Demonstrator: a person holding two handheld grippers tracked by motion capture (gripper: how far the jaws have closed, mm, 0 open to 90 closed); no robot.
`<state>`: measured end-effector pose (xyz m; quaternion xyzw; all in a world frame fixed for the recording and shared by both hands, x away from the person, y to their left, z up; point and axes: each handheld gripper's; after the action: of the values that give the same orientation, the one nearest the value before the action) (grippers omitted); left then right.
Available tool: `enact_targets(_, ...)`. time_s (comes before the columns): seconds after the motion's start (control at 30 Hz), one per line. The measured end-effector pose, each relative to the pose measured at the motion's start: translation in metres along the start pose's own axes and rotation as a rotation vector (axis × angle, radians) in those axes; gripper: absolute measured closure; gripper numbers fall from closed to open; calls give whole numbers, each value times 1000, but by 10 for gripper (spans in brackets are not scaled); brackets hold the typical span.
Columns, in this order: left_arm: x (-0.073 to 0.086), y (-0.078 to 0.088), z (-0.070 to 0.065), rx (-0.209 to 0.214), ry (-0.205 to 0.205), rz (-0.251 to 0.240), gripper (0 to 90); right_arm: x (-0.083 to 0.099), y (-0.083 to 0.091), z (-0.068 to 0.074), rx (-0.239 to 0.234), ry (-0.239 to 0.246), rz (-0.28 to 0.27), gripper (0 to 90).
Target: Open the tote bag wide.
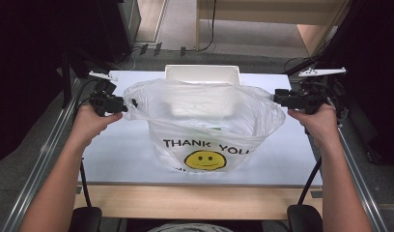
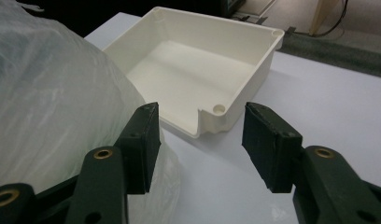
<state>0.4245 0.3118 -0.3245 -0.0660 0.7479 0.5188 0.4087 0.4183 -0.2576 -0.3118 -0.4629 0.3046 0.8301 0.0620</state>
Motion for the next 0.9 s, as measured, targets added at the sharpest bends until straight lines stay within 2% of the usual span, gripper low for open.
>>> enact_targets(0.03,-6,3,0,10,-15,0,503,-7,2,2,-29,5,-8,490)
enact_targets(0.13,-12,7,1,7,-23,0,520,-14,3,6,-36,20,-10,501)
enact_targets(0.17,-16,9,2,6,-31,-2,523,-22,3,9,-58,39,7,513)
enact_targets(0.23,-24,13,3,21,-46,-12,530,-26,3,12,-42,55,11,517)
enact_targets(0.3,-35,20,1,27,-63,-24,529,-41,4,17,-46,88,30,530)
enact_targets(0.4,-43,25,0,35,-76,-33,529,-52,5,23,-34,117,50,533)
enact_targets(0.43,-46,28,-1,41,-74,-38,532,-62,7,29,-38,141,49,534)
enact_targets(0.5,-53,34,-2,40,-84,-52,533,-67,8,33,-43,151,49,535)
enact_targets(0.53,-57,38,-4,30,-92,-58,535,-71,8,36,-66,154,29,538)
enact_targets(0.57,-63,45,-6,30,-101,-70,543,-74,8,40,-142,123,-7,550)
enact_targets(0.63,-66,48,-6,38,-105,-76,548,-75,7,42,-142,132,6,554)
enact_targets(0.67,-69,51,-7,41,-111,-81,561,-76,4,50,-81,186,65,564)
enact_targets(0.7,-71,54,-9,39,-116,-82,561,-76,4,50,-81,186,65,564)
enact_targets(0.8,-80,61,-15,38,-137,-92,579,-84,2,65,-140,204,39,566)
enact_targets(0.83,-83,64,-17,37,-141,-95,579,-84,2,65,-140,204,39,566)
enact_targets(0.9,-88,67,-21,45,-149,-95,600,-86,0,71,-189,190,26,571)
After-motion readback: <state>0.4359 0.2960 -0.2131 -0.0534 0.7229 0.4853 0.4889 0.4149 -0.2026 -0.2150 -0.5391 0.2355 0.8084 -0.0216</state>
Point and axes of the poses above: each handheld gripper's, and its own axes: y roughly backward along the jaws, x roughly out of its underside, z roughly to its left, and after that the axes turned 15 degrees about -x, right-handed
